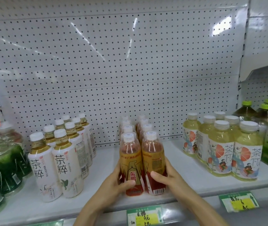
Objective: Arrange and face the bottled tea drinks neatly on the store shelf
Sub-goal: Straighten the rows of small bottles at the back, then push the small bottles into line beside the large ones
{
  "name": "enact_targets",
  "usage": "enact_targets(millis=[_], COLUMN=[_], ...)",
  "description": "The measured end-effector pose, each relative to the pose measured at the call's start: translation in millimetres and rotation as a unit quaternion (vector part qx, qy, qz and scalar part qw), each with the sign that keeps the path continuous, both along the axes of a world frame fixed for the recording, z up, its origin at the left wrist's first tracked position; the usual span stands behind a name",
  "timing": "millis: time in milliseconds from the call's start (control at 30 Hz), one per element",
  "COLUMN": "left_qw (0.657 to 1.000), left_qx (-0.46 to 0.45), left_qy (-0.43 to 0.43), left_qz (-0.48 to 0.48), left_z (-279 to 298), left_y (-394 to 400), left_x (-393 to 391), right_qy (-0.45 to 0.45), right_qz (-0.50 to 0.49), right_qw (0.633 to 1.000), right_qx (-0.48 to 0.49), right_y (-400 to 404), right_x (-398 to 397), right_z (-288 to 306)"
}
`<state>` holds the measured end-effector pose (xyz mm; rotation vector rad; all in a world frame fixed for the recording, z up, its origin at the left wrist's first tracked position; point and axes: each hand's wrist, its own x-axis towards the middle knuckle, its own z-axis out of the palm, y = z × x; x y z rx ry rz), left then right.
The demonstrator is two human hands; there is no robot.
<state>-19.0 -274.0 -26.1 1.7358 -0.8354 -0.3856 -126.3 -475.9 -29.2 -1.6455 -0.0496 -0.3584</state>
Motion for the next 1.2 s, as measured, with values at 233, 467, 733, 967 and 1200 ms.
enact_targets(millis=[233, 467, 733, 967, 1200], left_qw=[1.0, 0.956, 0.812, 0.935, 0.988], left_qx=[-0.01, -0.062, -0.203, -0.092, -0.064], left_qy=[0.026, -0.161, -0.455, -0.321, -0.092], left_qz=[0.002, 0.238, 0.304, 0.121, 0.106], left_z=[-3, -7, -12, 5, 22], left_y=[4, -6, -49, -191, -283], left_x=[7, -28, -98, -126, -106], right_qy=[-0.002, -0.037, -0.216, -0.179, -0.057], right_qz=[-0.012, -0.246, -0.432, -0.52, -0.388], right_qw=[1.0, 0.94, 0.808, 0.768, 0.902], right_qx=[0.008, -0.235, -0.337, -0.328, -0.183], right_y=[8, 5, -54, -161, -235], right_x=[0, -31, -102, -137, -143], right_z=[1, -19, -48, -33, -11])
